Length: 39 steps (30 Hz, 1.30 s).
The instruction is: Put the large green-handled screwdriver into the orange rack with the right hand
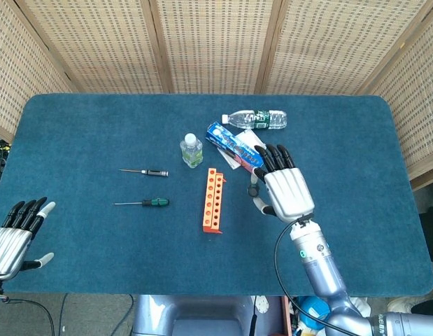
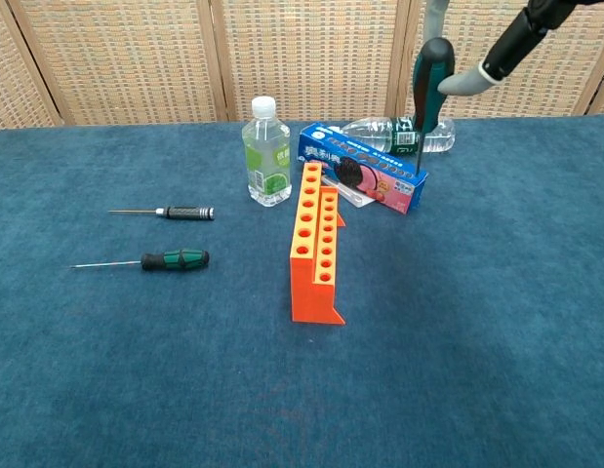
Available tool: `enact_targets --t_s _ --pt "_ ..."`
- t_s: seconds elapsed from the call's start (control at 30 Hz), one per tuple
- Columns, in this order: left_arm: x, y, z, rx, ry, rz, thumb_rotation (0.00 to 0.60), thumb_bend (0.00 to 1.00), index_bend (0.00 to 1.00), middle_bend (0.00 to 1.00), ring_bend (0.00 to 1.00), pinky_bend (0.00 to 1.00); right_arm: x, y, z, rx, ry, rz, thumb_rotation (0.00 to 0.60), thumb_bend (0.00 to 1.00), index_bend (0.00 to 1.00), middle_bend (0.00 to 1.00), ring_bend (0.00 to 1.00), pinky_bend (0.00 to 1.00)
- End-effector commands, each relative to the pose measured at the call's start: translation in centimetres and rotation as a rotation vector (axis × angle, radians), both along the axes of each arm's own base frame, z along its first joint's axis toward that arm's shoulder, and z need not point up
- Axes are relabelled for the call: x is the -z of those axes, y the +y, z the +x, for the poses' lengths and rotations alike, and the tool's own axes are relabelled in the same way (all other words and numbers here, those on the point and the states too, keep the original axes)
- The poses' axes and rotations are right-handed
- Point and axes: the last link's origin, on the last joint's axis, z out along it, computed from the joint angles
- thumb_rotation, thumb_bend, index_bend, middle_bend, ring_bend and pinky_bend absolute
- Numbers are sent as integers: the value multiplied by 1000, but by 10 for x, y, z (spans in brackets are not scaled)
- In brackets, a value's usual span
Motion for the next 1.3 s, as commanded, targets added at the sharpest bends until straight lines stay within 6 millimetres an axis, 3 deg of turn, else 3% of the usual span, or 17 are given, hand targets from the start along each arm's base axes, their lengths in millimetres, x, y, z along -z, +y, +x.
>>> enact_targets --t_s 0.03,0.3,0.7,1.3 --pt "1 0 0 1 2 -1 600 0 0 0 0 0 -11 -1 20 -2 23 21 600 258 640 72 0 0" --pt "1 1 -1 -5 3 -4 600 0 0 0 0 0 -21 -7 42 51 71 77 600 258 641 72 0 0" --pt "3 5 -4 -19 5 -11 600 0 0 0 0 0 -29 -19 59 111 99 99 600 258 641 72 0 0" --pt "3 7 -3 -14 -2 -15 600 0 0 0 0 0 -35 -17 89 170 167 143 600 258 647 72 0 0"
